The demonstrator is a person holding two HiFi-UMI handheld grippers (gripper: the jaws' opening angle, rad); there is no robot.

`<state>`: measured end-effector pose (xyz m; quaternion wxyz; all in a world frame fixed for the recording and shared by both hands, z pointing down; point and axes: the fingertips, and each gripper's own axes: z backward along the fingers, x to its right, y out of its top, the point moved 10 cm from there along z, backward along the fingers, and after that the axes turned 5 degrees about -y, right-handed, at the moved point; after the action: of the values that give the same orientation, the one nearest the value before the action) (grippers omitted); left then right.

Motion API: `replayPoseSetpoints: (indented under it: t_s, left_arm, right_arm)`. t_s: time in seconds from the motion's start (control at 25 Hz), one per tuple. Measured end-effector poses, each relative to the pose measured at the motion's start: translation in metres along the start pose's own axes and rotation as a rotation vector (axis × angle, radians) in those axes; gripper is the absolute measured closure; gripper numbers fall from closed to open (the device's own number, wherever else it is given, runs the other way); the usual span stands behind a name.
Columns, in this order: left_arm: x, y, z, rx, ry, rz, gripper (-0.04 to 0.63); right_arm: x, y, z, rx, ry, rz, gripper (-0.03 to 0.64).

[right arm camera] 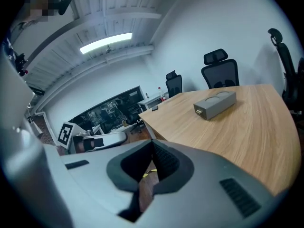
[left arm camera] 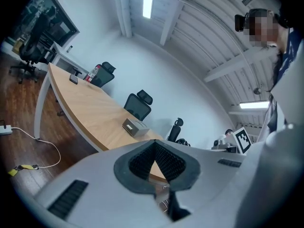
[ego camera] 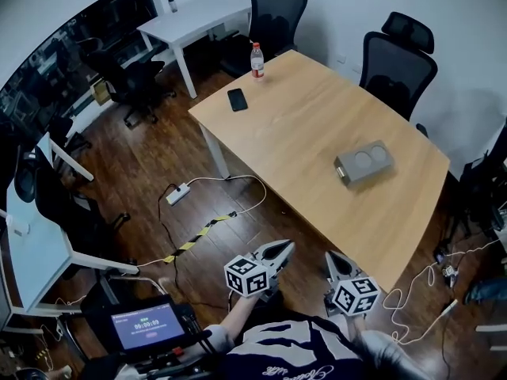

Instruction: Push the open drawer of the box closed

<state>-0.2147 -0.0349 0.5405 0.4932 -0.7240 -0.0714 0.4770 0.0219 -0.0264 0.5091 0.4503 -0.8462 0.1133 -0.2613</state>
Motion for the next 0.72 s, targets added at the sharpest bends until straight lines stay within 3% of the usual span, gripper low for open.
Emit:
replayPoseSetpoints:
  t_s: [0.28,0.72]
  left_arm:
    - [0.064,-0.042,-0.023,-0.044,-0.024,-0.002,0.594]
    - [0.166,-0.127,-0.004,-0.032,0.068,0.004,0.595]
  right_arm:
    - [0.039,-0.023,0.064,-0.014,-0.015,-0.001,0.618]
    - [0.067,-0.087,0.154,-0.035,0.080,-0.014,0.618]
